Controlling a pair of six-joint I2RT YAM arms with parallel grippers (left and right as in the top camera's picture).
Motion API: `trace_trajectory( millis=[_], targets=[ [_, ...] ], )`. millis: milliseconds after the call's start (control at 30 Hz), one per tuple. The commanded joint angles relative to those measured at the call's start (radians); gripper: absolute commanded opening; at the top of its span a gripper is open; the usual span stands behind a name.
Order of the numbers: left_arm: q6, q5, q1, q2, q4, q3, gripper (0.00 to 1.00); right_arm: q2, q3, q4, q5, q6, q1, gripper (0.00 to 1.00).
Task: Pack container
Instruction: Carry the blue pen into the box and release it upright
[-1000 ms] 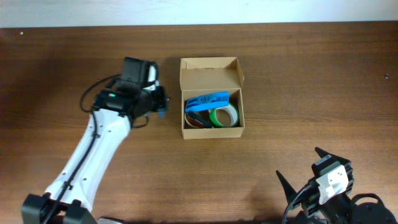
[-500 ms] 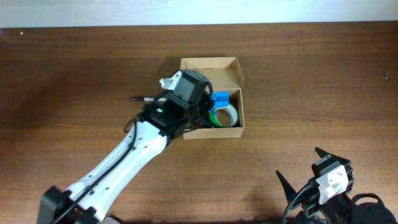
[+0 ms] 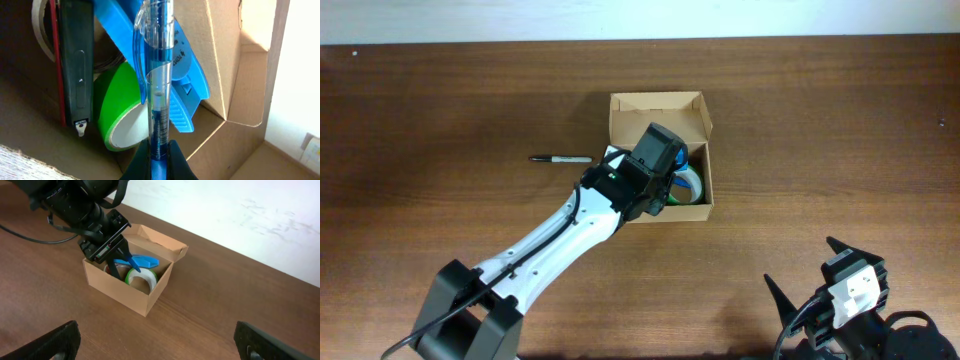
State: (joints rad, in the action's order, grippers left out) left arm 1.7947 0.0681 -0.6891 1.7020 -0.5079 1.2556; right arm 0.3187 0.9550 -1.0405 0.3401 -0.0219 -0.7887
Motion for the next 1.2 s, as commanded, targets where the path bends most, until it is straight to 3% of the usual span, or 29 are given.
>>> trace_trajectory(
  millis=[0, 400, 467, 533, 1167],
  targets=[
    [0.045, 0.027, -0.003, 0.012, -0.009, 0.002, 0.02, -0.003, -0.003, 0.004, 0.012, 0.016, 0.005, 0.99],
    [0.080, 0.026, -0.003, 0.012, -0.085, 0.002, 0.02, -0.003, -0.003, 0.004, 0.012, 0.016, 0.005, 0.99],
    [0.080, 0.025, -0.003, 0.012, -0.081, 0.002, 0.08, -0.003, -0.003, 0.004, 0.012, 0.016, 0.005, 0.99],
    [0.079, 0.023, -0.003, 0.012, -0.075, 0.002, 0.24, -0.003, -0.003, 0.004, 0.012, 0.016, 0.005, 0.99],
    [0.080, 0.008, -0.014, 0.011, -0.085, 0.002, 0.24, -0.003, -0.003, 0.004, 0.012, 0.016, 0.005, 0.99]
  ],
)
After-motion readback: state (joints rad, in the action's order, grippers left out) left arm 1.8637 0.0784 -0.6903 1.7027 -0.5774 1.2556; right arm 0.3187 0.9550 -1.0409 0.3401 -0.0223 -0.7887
